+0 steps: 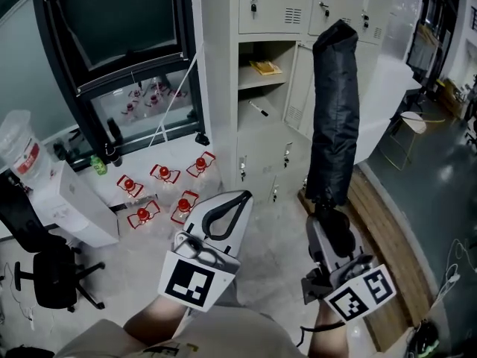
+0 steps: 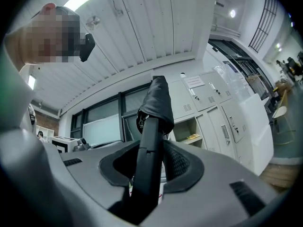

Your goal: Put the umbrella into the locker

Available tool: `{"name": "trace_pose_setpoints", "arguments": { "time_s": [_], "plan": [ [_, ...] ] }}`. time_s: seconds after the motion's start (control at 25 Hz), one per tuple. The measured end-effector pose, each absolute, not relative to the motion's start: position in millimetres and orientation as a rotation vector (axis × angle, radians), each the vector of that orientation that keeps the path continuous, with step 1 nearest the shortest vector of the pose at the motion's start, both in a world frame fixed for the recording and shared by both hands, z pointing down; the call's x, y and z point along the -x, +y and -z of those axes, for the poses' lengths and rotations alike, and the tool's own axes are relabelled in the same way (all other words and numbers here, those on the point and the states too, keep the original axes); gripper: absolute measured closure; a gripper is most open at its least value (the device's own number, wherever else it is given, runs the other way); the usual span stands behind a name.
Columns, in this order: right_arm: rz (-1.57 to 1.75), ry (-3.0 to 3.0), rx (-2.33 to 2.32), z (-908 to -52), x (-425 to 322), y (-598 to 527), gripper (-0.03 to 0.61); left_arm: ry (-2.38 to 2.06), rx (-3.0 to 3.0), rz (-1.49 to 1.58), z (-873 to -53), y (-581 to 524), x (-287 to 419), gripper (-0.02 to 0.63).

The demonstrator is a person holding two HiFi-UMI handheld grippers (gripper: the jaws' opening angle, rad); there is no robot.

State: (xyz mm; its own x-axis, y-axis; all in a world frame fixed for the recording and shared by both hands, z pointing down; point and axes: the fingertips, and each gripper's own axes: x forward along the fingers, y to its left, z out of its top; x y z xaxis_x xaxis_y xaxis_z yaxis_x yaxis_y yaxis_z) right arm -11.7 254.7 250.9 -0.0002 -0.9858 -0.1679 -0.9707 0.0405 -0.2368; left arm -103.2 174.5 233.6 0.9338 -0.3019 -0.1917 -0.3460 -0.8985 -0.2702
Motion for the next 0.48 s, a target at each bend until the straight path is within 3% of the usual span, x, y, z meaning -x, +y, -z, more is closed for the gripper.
{"name": "trace_pose_setpoints", "arguments": {
  "time_s": [0.48],
  "plan": [
    [0.328,2.079,2.007,-313,-13,182,0.443,0.494,2.844,-0.052,-287,99,65,0.605]
  ]
}}
